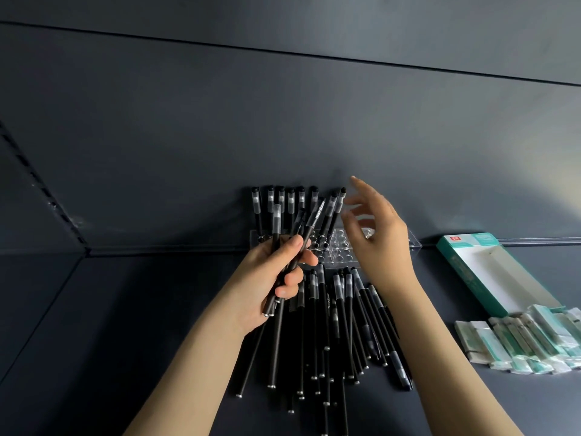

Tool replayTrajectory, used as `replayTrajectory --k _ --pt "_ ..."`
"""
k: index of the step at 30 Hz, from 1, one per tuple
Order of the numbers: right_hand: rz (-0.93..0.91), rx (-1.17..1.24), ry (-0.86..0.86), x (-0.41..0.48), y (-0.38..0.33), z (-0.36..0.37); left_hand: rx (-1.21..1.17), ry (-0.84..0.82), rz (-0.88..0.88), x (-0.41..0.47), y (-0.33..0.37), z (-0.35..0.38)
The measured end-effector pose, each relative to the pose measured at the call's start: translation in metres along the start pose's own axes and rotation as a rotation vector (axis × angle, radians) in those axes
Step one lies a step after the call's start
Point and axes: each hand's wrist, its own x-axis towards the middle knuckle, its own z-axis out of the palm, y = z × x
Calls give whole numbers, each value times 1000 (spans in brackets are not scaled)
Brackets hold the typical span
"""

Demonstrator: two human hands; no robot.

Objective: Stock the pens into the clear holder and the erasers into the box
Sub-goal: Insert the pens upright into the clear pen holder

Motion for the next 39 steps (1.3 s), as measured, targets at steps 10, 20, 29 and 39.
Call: replayTrajectory --k 10,20,29,39 --pt "419 932 -171 -10 -23 -8 75 -72 -35 -5 -1 4" --pt "336 556 523 7 6 -34 318 102 39 0 8 -13" --pt "174 85 426 17 9 -16 161 44 36 5 -2 -6" --pt "-11 -213 174 21 16 3 199 34 12 5 -2 -2"
